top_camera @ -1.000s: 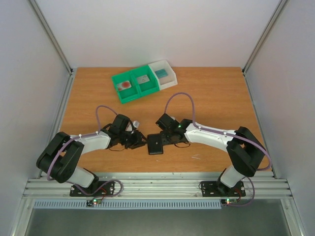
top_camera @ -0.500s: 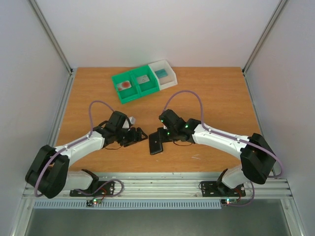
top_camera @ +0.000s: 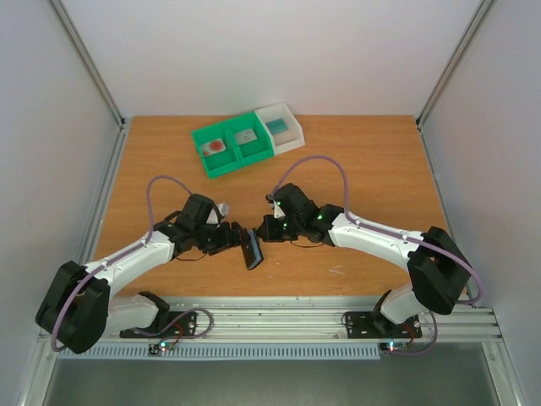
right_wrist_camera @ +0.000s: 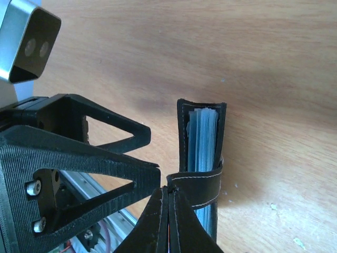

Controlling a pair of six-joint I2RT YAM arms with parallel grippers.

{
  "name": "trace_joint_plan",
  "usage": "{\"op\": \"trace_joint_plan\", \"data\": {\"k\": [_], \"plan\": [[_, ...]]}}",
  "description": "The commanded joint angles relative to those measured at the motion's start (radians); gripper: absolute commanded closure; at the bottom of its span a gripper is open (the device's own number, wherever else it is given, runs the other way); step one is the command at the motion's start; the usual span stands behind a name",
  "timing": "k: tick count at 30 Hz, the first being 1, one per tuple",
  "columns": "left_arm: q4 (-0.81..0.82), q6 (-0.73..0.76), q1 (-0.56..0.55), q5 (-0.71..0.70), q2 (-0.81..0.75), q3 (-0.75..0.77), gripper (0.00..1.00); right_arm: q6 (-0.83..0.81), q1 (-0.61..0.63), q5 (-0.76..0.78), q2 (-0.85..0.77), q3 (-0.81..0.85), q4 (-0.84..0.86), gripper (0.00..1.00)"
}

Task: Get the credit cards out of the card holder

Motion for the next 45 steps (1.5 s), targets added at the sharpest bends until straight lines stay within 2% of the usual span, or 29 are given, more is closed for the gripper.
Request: {"op": "trace_joint_plan", "data": {"k": [1,6,16,28,32,38,45], "plan": [[0.004,0.018,0.003,0.0,-0.024,-0.019,0.24,0.073,-0.02,-0.09,0.003,-0.031,0.107,0.99],[-0.023,0.04,0.003,-0.011,-0.021,-0.006,0.24,0.086,-0.035,-0.071,-0.02,-0.052,0.102,0.99],[0.008,0.037,0.003,0.008,-0.007,-0.024,0.25,0.137,-0.056,-0.155,-0.063,-0.088,0.172,0.99],[0.045,0.037,0.003,0.015,0.048,-0.03,0.31,0.151,-0.069,-0.152,-0.082,-0.122,0.18,0.99],[0.055,0.034,0.003,0.017,0.06,-0.038,0.36,0.125,-0.097,-0.079,-0.107,-0.138,0.095,0.99],[0.017,0.051,0.003,-0.014,0.056,-0.032,0.37,0.064,-0.145,0.085,-0.141,-0.176,-0.075,0.99],[0.023,0.058,0.003,-0.024,0.077,-0.032,0.39,0.043,-0.147,0.204,-0.11,-0.241,-0.155,0.99]]}}
